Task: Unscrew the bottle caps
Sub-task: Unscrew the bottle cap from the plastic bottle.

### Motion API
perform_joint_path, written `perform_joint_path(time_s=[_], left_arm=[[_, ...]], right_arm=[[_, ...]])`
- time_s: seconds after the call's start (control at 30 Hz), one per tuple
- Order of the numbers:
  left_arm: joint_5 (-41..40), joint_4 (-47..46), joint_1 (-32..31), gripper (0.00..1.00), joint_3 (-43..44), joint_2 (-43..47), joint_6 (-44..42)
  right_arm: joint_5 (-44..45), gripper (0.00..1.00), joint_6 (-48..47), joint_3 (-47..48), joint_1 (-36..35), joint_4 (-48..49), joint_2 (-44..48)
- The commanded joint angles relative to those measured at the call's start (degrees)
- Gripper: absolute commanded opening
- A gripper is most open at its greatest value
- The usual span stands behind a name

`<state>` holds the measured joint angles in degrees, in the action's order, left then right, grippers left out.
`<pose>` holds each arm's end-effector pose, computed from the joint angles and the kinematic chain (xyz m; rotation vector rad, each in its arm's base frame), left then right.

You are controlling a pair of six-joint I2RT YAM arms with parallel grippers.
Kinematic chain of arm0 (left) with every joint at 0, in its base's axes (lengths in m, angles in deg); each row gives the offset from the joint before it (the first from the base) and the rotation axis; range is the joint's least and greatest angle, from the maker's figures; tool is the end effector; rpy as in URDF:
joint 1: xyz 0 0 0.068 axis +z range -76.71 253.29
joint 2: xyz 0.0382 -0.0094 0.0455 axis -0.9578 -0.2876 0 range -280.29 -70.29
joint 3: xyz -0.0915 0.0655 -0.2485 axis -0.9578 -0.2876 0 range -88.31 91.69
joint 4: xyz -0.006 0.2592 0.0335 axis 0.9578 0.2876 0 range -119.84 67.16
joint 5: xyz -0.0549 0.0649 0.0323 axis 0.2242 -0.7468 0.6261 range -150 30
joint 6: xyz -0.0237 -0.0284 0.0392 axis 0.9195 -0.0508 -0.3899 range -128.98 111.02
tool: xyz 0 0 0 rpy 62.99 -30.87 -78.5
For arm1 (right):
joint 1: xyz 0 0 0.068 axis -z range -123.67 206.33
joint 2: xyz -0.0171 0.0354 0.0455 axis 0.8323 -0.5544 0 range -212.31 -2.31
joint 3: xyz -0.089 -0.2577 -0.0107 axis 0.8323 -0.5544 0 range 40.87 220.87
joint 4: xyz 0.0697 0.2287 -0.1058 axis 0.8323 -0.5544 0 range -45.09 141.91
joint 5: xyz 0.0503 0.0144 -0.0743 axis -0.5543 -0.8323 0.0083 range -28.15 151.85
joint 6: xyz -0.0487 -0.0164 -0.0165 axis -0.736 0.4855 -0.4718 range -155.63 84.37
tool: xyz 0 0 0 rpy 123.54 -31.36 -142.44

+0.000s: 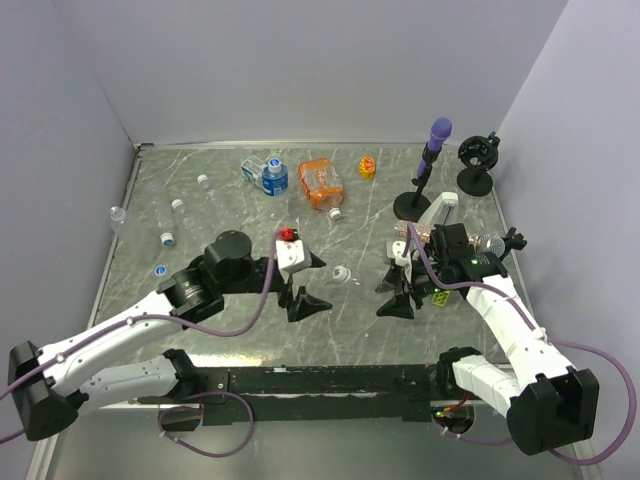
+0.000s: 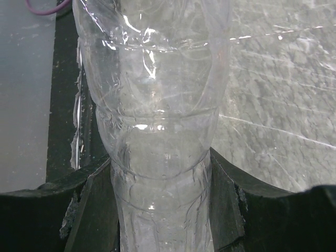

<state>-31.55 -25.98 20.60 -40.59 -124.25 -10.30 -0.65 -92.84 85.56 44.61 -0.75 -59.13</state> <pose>0.1189 -0.1840 0.3417 1.1666 1.4408 -1.0727 0.1562 0.0647 0.2598 -1.4524 1.6023 1.0139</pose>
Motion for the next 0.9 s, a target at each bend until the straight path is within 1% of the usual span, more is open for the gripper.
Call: perform_joint_path(time_s=[0.0, 0.07, 0.17, 0.2, 0.27, 0.33, 0.4, 0.63, 0.7, 0.77, 0.83, 0.87], left_arm=[[4.8, -3.2, 0.2, 0.90, 4.0, -4.3, -7.2], [5.0, -3.4, 0.2, 0.83, 4.6, -5.6, -7.4], [5.4, -3.4, 0.5, 0.74, 5.1, -6.8, -7.0], [5.4, -5.1, 0.5, 0.73, 5.1, -7.0, -6.8], [5.7, -6.0, 0.7, 0.69, 5.3, -7.2, -6.3], [5.5, -6.6, 0.7, 0.67, 5.3, -7.4, -5.8], [5.7, -6.8, 0.8, 0.65, 5.5, -7.7, -5.5], [6.3, -6.0, 1.0, 0.53, 7.1, -9.9, -4.9], [6.6, -5.3, 1.0, 0.53, 7.7, -10.7, -4.9], [6.7, -5.1, 1.0, 0.46, 8.1, -11.3, -4.7], [7.0, -4.9, 1.0, 0.37, 8.5, -11.7, -4.5], [7.1, -4.7, 1.0, 0.30, 8.7, -11.9, -4.4]], right_arm=[[-3.2, 0.13, -3.8, 1.7, 0.0, -1.7, 0.3], [-3.2, 0.13, -3.8, 1.7, -0.1, -1.7, 0.4], [-3.1, 0.13, -3.8, 1.7, -0.1, -1.8, 0.2], [-3.1, 0.13, -3.9, 1.8, -0.2, -1.8, 0.1], [-3.1, 0.13, -3.9, 1.8, -0.3, -1.9, 0.0], [-3.0, 0.13, -3.9, 1.8, -0.4, -1.9, 0.0], [-3.1, 0.13, -4.0, 1.8, -0.4, -1.9, -0.1], [-3.1, 0.13, -4.0, 1.9, -0.5, -2.3, -0.1], [-3.0, 0.13, -4.1, 1.9, -0.5, -2.3, 0.0], [-3.0, 0.13, -4.1, 1.9, -0.5, -2.2, 0.0], [-3.0, 0.13, -4.1, 1.9, -0.5, -2.2, 0.0], [-3.0, 0.13, -4.1, 2.0, -0.5, -2.3, -0.1]])
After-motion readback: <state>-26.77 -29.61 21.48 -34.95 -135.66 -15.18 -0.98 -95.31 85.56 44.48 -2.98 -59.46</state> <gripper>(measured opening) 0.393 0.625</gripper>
